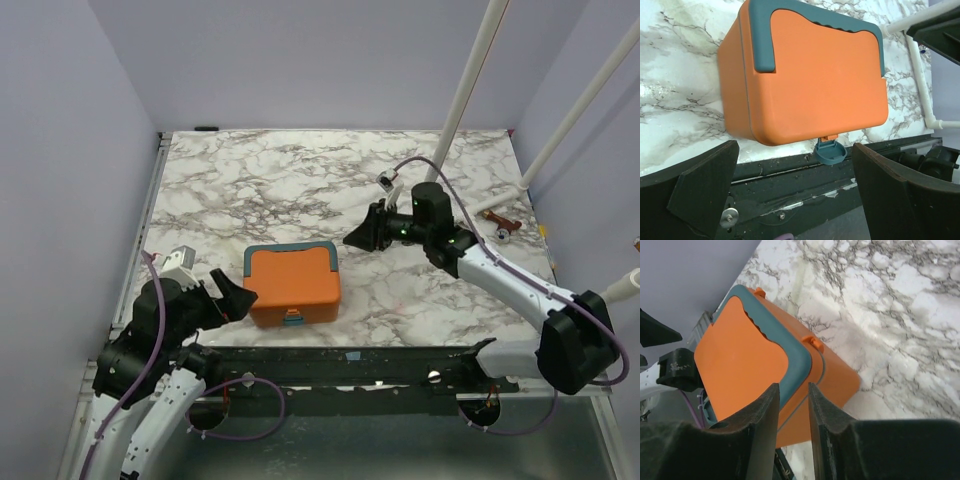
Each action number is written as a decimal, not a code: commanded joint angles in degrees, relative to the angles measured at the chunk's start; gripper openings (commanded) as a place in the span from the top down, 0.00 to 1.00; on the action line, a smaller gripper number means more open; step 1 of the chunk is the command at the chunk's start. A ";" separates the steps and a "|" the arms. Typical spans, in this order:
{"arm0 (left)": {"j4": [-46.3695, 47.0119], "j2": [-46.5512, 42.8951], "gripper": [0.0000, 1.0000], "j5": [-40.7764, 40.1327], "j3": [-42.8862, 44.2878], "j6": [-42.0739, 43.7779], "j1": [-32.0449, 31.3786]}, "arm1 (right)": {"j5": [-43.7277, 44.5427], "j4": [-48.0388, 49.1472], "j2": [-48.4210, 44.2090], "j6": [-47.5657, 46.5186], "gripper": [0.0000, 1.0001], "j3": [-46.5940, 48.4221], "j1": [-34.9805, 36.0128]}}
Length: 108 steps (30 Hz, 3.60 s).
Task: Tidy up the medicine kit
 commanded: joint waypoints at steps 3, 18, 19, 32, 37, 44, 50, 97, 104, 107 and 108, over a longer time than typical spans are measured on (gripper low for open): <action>4.06 7.53 0.01 -2.67 4.53 3.54 -0.01 | 3.22 -12.62 -7.17 -0.44 0.66 -2.04 0.36; 16.86 31.24 0.02 -6.73 14.87 14.19 3.36 | 20.92 -15.53 -10.75 7.54 0.66 -14.55 16.33; 18.16 32.33 0.02 -6.24 15.06 14.62 3.97 | 21.78 -14.55 -10.96 8.70 0.67 -15.37 17.37; 26.88 52.53 0.02 7.34 18.63 18.15 7.63 | 20.37 12.20 -10.38 30.48 0.98 -27.28 26.27; 26.64 59.00 0.06 11.05 18.01 19.18 7.72 | 24.80 22.65 -8.04 39.60 0.99 -29.28 30.15; 26.61 60.49 0.20 13.23 15.01 18.67 7.72 | 31.99 28.46 -3.47 44.40 0.99 -28.40 32.44; 26.00 56.49 0.34 13.00 10.60 16.68 7.72 | 38.06 25.00 -2.50 42.87 0.98 -24.35 32.42; 14.40 23.71 0.35 4.66 3.10 11.21 7.19 | 37.93 -7.05 -7.71 12.23 0.85 -6.06 16.95; 16.02 27.71 0.35 9.72 7.68 15.35 6.78 | 30.45 -6.58 -7.53 17.03 0.71 -5.70 17.03; 17.40 29.57 0.35 11.95 8.04 15.97 5.49 | 28.71 -5.87 -6.24 19.34 0.70 -5.72 17.11; 17.62 30.43 0.35 11.92 8.00 16.11 4.76 | 28.49 -5.87 -6.02 20.00 0.69 -5.79 17.10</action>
